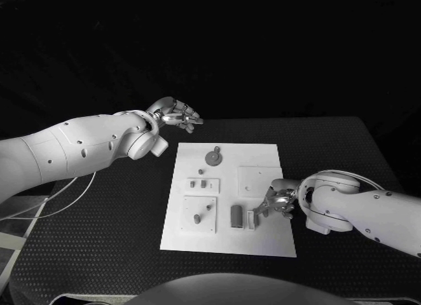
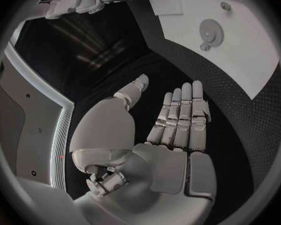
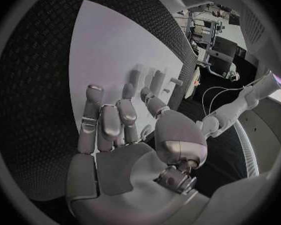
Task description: Assemble the parts on the task board
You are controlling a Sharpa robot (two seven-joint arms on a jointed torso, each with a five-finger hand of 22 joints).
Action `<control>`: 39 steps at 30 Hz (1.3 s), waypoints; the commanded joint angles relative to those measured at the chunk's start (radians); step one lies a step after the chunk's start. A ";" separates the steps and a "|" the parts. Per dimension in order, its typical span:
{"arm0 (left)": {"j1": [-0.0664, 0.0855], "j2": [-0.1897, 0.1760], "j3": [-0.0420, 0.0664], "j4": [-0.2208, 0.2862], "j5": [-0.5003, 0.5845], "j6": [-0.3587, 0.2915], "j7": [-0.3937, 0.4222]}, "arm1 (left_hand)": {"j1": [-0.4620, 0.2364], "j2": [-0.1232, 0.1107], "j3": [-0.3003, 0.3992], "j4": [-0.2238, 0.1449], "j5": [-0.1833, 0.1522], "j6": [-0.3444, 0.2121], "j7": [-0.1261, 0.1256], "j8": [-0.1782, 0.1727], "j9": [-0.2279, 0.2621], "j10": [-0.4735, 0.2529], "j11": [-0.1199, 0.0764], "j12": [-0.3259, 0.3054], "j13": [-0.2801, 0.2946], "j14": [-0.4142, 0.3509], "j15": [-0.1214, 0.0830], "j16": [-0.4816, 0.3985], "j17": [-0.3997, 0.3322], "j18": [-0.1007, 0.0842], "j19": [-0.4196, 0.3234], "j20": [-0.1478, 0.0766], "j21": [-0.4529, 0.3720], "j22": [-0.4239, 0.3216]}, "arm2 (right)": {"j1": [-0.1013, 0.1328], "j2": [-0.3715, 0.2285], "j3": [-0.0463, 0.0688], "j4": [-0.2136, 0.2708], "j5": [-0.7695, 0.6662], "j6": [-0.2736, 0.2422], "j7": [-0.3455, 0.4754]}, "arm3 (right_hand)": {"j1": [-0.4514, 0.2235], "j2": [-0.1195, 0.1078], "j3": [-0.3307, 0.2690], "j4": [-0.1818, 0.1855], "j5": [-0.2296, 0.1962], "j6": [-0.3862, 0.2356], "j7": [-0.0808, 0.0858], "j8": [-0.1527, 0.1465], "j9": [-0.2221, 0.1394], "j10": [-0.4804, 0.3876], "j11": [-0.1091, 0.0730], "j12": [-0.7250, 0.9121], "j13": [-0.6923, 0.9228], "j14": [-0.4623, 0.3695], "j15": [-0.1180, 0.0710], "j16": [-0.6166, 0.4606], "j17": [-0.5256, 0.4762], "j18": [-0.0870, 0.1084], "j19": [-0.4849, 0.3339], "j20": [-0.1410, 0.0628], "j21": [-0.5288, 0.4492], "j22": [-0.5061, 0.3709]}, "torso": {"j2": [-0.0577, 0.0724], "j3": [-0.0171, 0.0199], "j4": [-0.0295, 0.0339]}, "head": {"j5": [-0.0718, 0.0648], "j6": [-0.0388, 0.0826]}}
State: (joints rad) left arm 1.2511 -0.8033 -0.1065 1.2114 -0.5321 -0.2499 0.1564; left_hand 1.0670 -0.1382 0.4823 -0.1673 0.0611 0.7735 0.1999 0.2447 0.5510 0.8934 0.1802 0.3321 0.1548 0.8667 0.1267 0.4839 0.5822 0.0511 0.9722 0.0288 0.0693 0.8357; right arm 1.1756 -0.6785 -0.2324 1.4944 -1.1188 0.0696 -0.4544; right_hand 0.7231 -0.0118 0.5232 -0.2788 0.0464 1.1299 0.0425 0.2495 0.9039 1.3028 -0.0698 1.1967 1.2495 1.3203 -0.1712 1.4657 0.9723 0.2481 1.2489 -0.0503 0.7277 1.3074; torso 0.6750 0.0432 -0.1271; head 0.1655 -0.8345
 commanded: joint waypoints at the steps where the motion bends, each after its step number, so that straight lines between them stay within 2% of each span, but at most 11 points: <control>1: 0.001 0.002 0.000 0.001 0.002 0.014 0.009 | -0.001 -0.004 0.000 0.006 -0.003 -0.004 0.013 0.006 -0.001 -0.004 -0.001 0.007 -0.002 0.006 0.003 -0.005 0.002 0.020 -0.003 0.001 0.003 -0.002 | -0.011 0.013 0.000 -0.012 -0.035 0.017 -0.019 | -0.010 -0.003 -0.003 -0.005 0.002 -0.001 -0.002 0.003 0.001 -0.004 0.001 -0.001 -0.002 -0.004 -0.001 0.002 -0.002 0.014 -0.005 -0.001 0.004 0.019 | 0.000 0.0008 0.0014 | -0.001 0.001; 14: 0.001 0.004 0.000 0.000 0.002 0.016 0.009 | -0.001 -0.004 0.000 0.006 -0.003 -0.004 0.013 0.006 -0.002 -0.004 -0.001 0.007 -0.002 0.006 0.003 -0.006 0.002 0.020 -0.003 0.001 0.003 -0.002 | -0.029 0.034 0.000 -0.024 -0.045 0.020 -0.018 | -0.016 -0.010 -0.005 -0.002 0.002 -0.003 -0.002 0.002 0.003 -0.011 0.001 -0.009 -0.008 -0.008 0.000 -0.001 -0.009 0.014 -0.006 0.000 0.003 0.018 | 0.000 0.0000 0.0002 | 0.003 -0.003; 17: 0.001 0.004 0.000 0.000 0.002 0.016 0.008 | -0.001 -0.004 0.000 0.006 -0.003 -0.004 0.013 0.006 -0.002 -0.004 -0.001 0.007 -0.002 0.006 0.003 -0.006 0.002 0.020 -0.003 0.001 0.003 -0.002 | -0.032 0.040 0.000 -0.032 -0.068 0.036 -0.018 | -0.012 -0.010 -0.003 -0.004 0.002 -0.004 -0.002 0.002 0.004 -0.011 0.001 -0.009 -0.008 -0.008 0.000 -0.001 -0.010 0.014 -0.006 0.000 0.003 0.018 | 0.000 0.0000 0.0004 | 0.003 -0.003; 22: 0.001 0.004 0.000 0.001 0.002 0.017 0.008 | -0.001 -0.004 0.000 0.006 -0.003 -0.004 0.013 0.006 -0.002 -0.005 -0.001 0.007 -0.002 0.006 0.003 -0.007 0.003 0.020 -0.003 0.001 0.003 -0.002 | -0.039 0.042 0.000 -0.040 -0.094 0.044 -0.019 | -0.001 -0.012 0.001 -0.009 0.002 -0.004 -0.002 0.001 0.006 -0.014 0.001 -0.011 -0.010 -0.010 0.000 -0.003 -0.014 0.014 -0.007 -0.001 0.003 0.018 | 0.000 -0.0001 0.0012 | -0.002 -0.003; 30: 0.001 0.004 0.000 0.000 0.002 0.016 0.008 | -0.001 -0.004 0.000 0.006 -0.003 -0.004 0.013 0.006 -0.002 -0.005 -0.001 0.008 -0.003 0.006 0.003 -0.007 0.003 0.020 -0.003 0.001 0.003 -0.002 | -0.040 0.042 -0.001 -0.047 -0.122 0.048 -0.023 | 0.019 -0.009 0.005 -0.012 0.002 -0.005 -0.002 0.000 0.009 -0.013 0.001 -0.010 -0.009 -0.009 0.000 -0.003 -0.015 0.014 -0.008 -0.001 0.004 0.019 | 0.000 0.0001 -0.0001 | 0.001 -0.003; 39: 0.001 0.003 0.000 -0.001 0.002 0.015 0.008 | -0.001 -0.004 0.000 0.007 -0.003 -0.004 0.013 0.006 -0.002 -0.005 -0.001 0.008 -0.003 0.006 0.003 -0.007 0.003 0.020 -0.003 0.001 0.003 -0.002 | -0.040 0.035 -0.002 -0.034 -0.130 0.078 -0.016 | 0.061 -0.025 0.000 -0.014 0.002 -0.004 -0.001 -0.001 0.015 -0.014 0.002 -0.010 -0.009 -0.011 0.000 -0.002 -0.019 0.014 -0.011 -0.001 0.005 0.019 | 0.000 0.0001 -0.0001 | 0.001 -0.005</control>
State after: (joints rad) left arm 1.2512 -0.8016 -0.1065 1.2100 -0.5321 -0.2461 0.1565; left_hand 1.0670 -0.1382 0.4823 -0.1673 0.0611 0.7735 0.1999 0.2478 0.5503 0.8934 0.1802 0.3368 0.1533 0.8667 0.1267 0.4800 0.5838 0.0577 0.9722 0.0288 0.0693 0.8349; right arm 1.1430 -0.6386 -0.2272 1.4646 -1.2163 0.1052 -0.4493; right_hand 0.7747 -0.0397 0.5240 -0.2891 0.0464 1.1298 0.0391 0.2434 0.9185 1.2954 -0.0698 1.1918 1.2405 1.3132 -0.1711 1.4657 0.9544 0.2468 1.2447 -0.0539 0.7277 1.3073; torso 0.6747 0.0432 -0.1271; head 0.1666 -0.8388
